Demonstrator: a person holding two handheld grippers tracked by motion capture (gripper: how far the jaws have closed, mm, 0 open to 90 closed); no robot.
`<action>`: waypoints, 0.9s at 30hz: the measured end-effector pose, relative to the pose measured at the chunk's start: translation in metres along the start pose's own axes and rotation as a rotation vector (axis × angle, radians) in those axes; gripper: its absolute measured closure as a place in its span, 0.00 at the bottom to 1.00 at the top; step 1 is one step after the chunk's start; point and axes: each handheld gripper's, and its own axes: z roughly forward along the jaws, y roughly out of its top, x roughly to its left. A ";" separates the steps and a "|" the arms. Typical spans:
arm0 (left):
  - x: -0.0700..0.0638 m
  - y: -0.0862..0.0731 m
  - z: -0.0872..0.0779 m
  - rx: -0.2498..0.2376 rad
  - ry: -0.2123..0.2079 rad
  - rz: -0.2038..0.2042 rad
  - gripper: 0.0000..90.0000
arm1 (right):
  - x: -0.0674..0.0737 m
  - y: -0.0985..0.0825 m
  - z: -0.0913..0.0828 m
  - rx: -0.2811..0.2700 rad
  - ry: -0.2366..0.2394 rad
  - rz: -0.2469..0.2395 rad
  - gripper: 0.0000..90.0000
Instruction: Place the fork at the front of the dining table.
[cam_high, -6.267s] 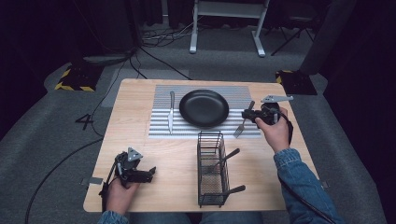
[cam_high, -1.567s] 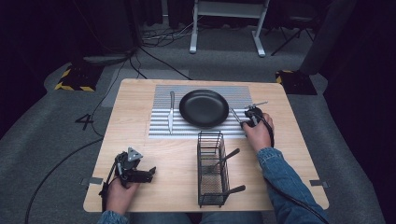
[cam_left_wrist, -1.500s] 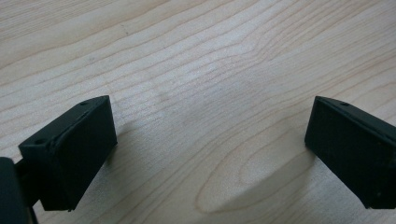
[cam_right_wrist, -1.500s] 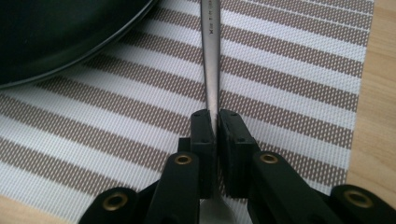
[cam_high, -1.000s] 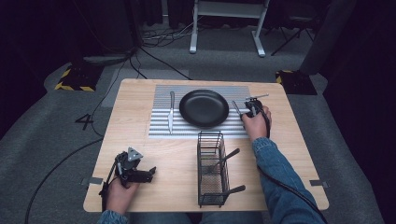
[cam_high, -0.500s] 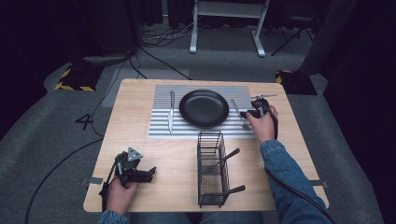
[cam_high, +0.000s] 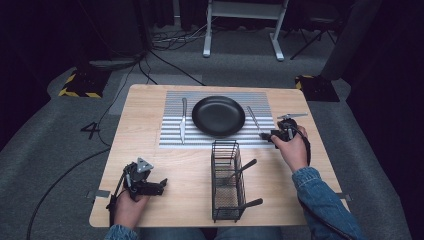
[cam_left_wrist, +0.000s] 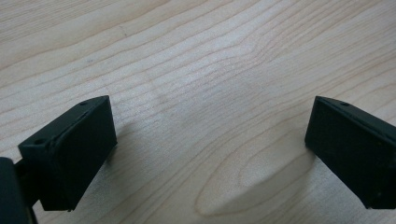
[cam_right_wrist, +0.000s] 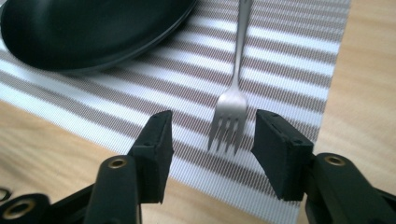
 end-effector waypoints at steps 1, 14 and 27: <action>0.000 0.000 0.000 0.000 0.000 0.000 0.02 | 0.001 -0.004 0.001 0.011 0.005 -0.003 0.52; 0.000 0.000 0.000 0.000 0.000 0.000 0.02 | 0.014 -0.016 0.018 0.012 0.049 -0.003 0.51; 0.000 0.000 0.000 0.000 0.000 0.000 0.02 | 0.027 -0.019 0.021 0.036 0.075 -0.085 0.58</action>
